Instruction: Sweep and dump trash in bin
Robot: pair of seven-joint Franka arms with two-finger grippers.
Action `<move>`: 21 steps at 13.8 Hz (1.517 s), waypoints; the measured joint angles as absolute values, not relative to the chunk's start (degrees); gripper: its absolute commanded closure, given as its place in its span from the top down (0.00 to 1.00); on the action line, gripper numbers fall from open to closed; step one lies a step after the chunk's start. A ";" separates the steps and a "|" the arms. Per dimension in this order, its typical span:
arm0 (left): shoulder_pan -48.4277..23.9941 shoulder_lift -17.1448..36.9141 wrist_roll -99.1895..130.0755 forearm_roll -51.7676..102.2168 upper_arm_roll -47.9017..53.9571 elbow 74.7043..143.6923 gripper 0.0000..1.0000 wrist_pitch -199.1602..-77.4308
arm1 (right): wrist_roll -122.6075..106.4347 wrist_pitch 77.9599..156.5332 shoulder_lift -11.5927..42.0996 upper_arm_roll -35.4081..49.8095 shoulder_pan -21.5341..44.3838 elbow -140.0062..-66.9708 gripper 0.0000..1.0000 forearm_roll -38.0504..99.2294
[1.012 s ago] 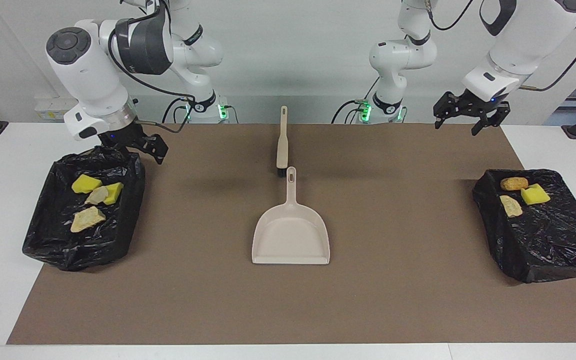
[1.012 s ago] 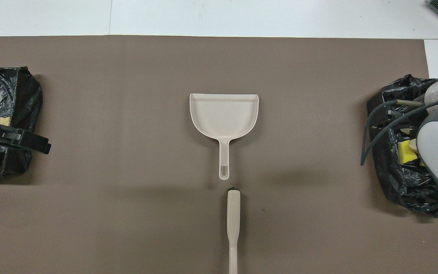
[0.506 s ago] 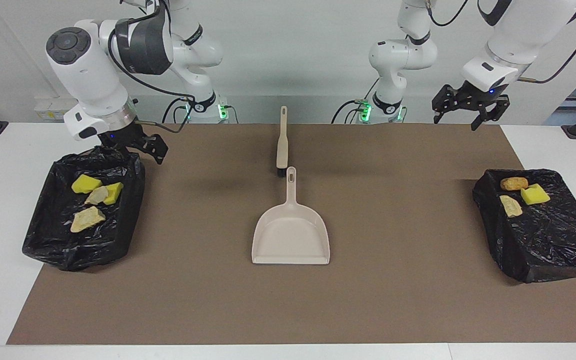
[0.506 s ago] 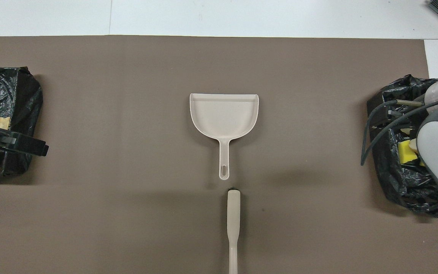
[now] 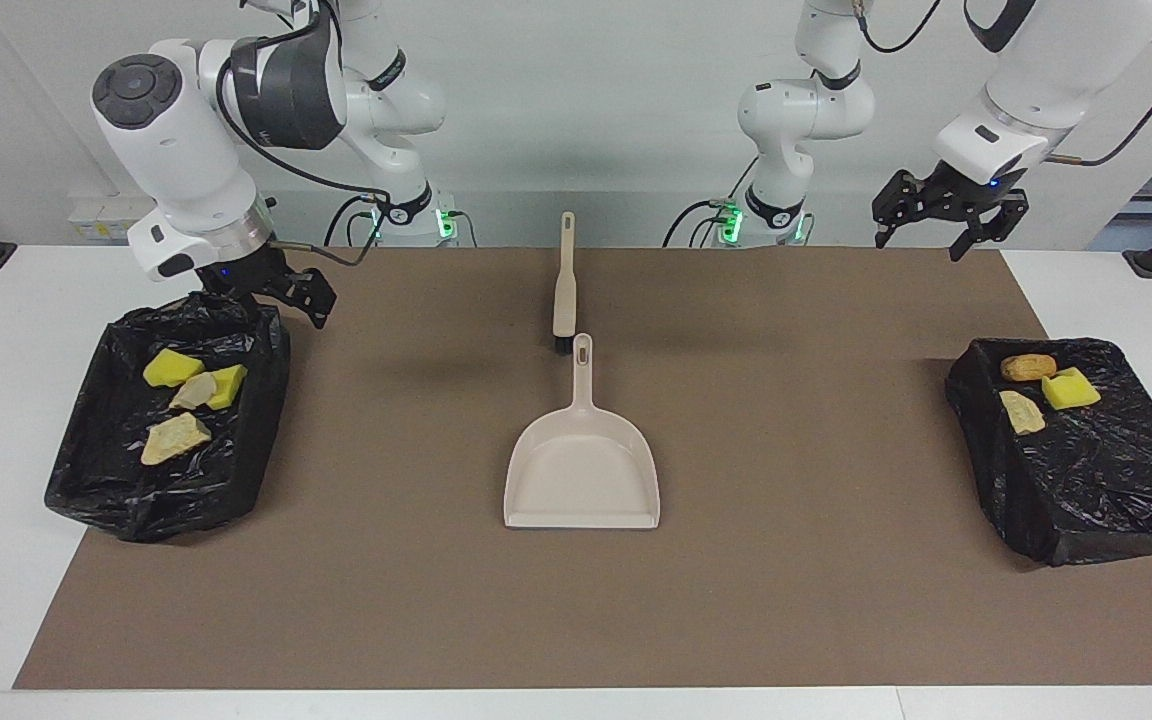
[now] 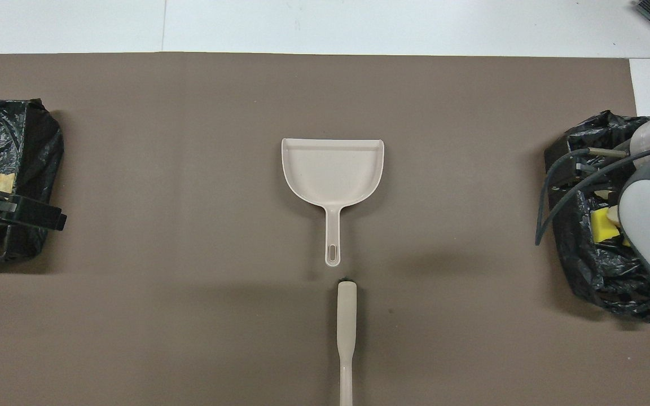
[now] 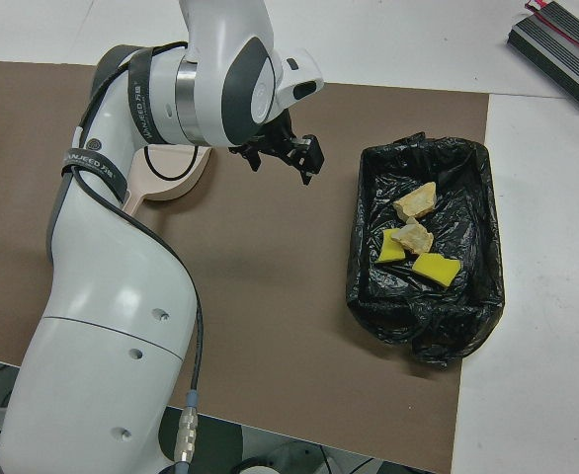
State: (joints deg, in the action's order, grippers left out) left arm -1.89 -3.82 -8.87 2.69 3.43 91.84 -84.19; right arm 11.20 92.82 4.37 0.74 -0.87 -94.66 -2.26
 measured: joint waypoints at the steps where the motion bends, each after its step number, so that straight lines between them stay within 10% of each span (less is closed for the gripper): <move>1: -1.89 -3.82 -8.87 2.69 3.43 91.84 1.00 -84.19 | 11.20 92.82 4.37 0.74 -0.87 -94.66 1.00 -2.26; 21: -1.89 -3.82 -8.87 2.69 3.43 91.84 1.00 -84.19 | 5.74 89.51 2.01 -0.62 -4.06 -87.57 1.00 2.39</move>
State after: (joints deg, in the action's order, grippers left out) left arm -1.89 -3.82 -8.87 2.69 3.43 91.84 -84.19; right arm 5.74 89.51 2.01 -0.62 -4.06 -87.57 2.39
